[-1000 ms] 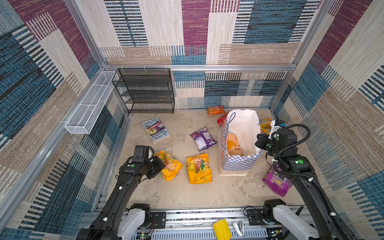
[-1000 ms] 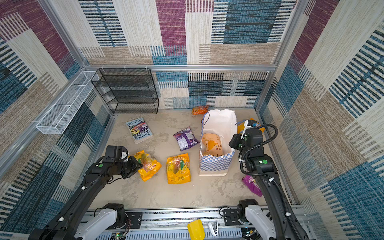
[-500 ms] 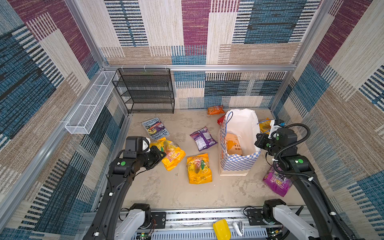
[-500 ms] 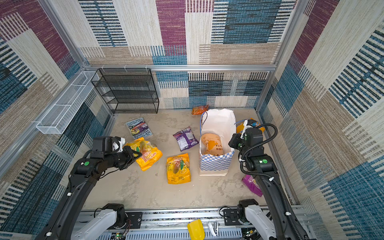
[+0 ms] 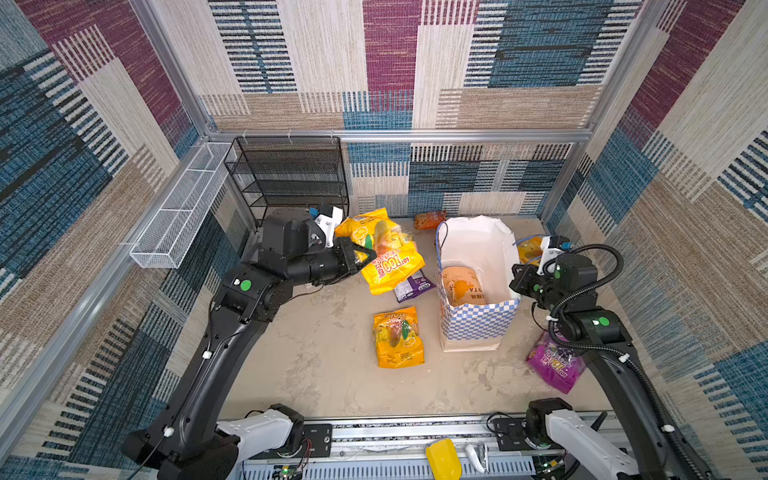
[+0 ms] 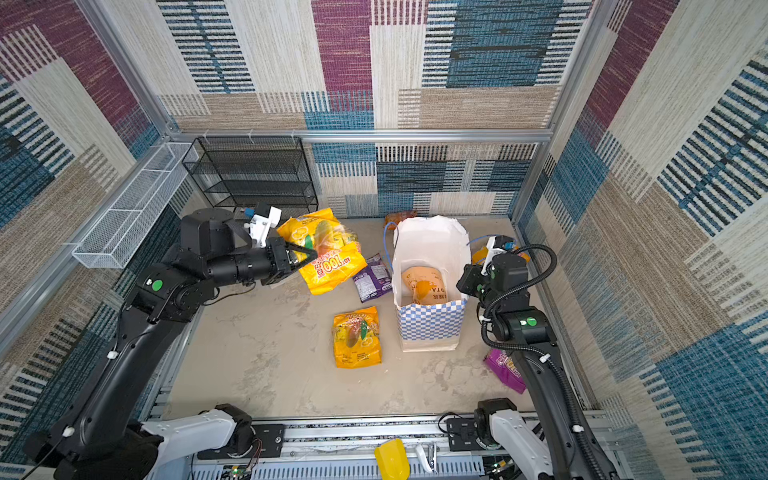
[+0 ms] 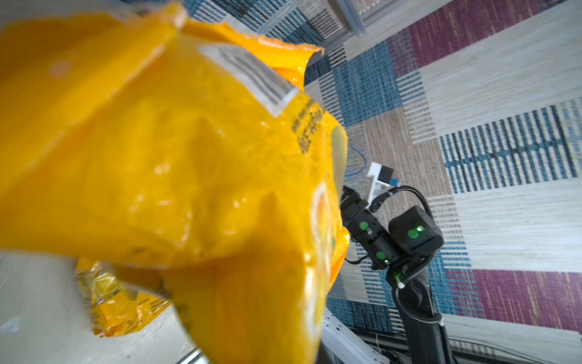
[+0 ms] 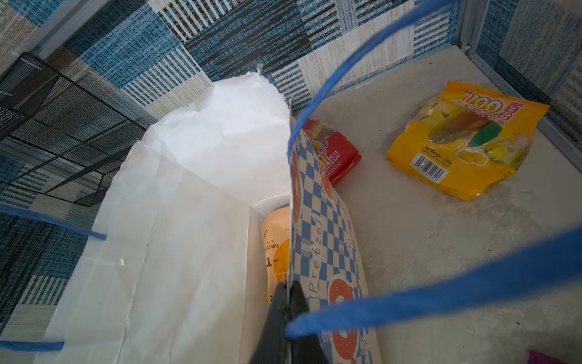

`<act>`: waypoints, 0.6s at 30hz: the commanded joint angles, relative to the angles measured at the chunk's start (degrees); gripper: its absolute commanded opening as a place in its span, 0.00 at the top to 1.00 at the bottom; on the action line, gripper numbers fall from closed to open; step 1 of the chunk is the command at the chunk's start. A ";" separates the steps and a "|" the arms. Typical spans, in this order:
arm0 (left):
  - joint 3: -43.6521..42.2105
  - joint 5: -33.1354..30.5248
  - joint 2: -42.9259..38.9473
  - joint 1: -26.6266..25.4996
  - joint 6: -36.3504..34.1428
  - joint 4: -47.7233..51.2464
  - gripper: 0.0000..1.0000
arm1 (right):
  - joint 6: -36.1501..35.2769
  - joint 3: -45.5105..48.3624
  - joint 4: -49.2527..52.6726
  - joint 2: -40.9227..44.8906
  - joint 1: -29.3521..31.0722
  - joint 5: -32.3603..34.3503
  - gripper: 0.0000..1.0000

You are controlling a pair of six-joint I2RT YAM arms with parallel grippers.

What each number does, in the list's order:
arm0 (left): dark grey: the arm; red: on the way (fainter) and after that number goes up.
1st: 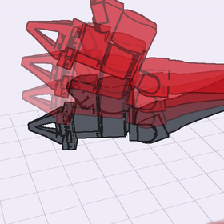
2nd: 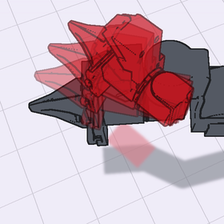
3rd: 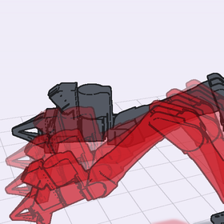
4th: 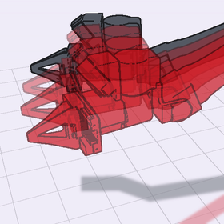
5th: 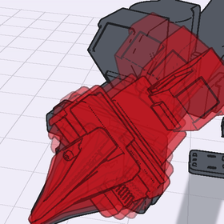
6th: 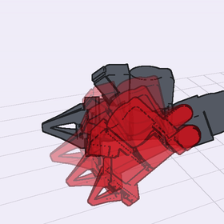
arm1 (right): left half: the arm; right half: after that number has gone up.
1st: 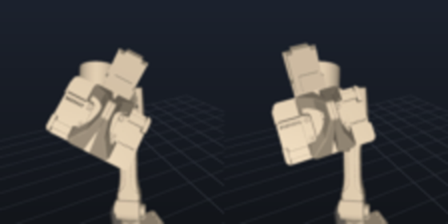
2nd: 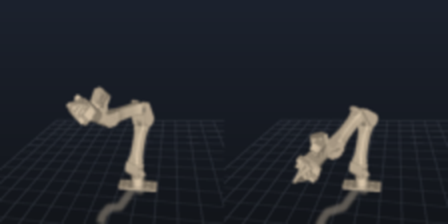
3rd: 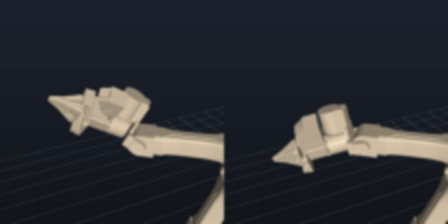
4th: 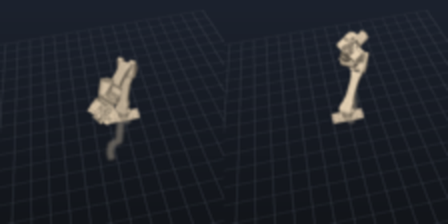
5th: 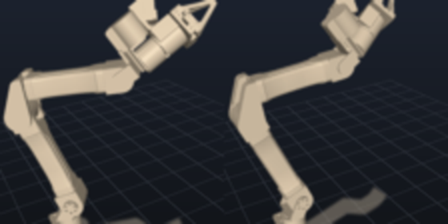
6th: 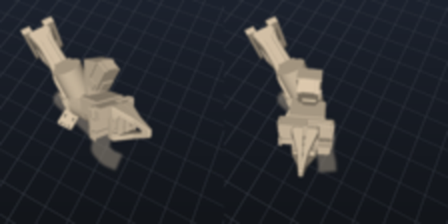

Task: Place the snacks into the paper bag
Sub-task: 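Lift the yellow gummy bag with the left gripper and carry it over the paper bag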

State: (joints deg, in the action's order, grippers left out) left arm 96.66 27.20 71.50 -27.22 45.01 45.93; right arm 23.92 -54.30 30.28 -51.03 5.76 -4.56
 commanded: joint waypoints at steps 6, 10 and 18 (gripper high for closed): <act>15.56 -3.22 9.21 -9.44 -3.73 -3.40 0.97 | -0.34 0.08 0.22 0.13 -0.02 -1.32 1.00; 22.97 -4.45 15.65 -14.85 -5.44 -3.44 0.97 | -0.52 0.55 0.05 0.14 -0.03 -2.16 1.00; 35.85 -2.56 30.21 -20.52 -8.71 -2.55 0.97 | -1.10 0.69 -0.05 -0.26 0.09 -3.39 1.00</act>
State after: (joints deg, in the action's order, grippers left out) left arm 130.02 23.55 99.07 -47.20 39.86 46.74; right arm 23.49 -53.49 31.16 -51.27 5.76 -7.01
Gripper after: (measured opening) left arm 0.131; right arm 0.052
